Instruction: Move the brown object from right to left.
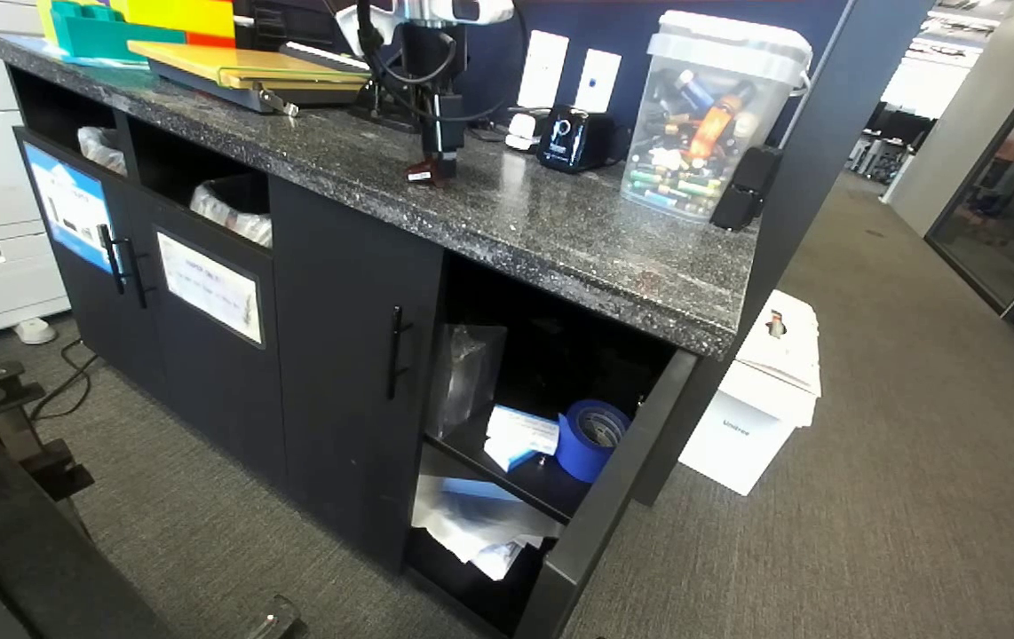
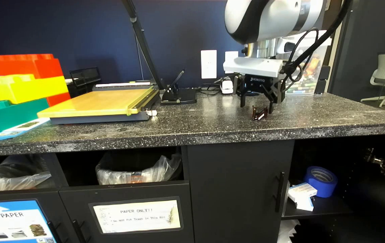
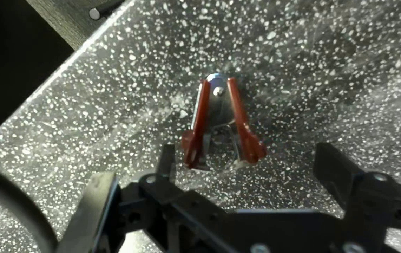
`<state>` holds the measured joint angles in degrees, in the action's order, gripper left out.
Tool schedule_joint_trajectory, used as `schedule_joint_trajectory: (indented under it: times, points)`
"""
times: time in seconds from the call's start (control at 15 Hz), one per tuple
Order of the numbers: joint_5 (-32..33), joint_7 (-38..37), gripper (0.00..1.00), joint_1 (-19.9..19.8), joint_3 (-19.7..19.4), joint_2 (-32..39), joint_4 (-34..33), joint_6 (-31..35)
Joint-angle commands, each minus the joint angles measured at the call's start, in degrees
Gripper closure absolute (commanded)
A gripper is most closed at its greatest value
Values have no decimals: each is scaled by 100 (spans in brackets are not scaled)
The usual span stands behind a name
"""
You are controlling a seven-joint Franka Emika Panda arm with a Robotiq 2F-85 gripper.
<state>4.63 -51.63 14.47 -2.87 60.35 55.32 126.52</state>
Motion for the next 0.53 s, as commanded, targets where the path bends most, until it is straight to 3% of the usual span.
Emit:
schedule_joint_trajectory:
  times: [0.0,0.07,0.47]
  points:
    - [-68,-268,14,78,-149,515,-931,-592]
    - [-85,-307,26,68,-133,565,-1053,-767]
    - [-123,-506,73,29,-57,669,-1628,-1645]
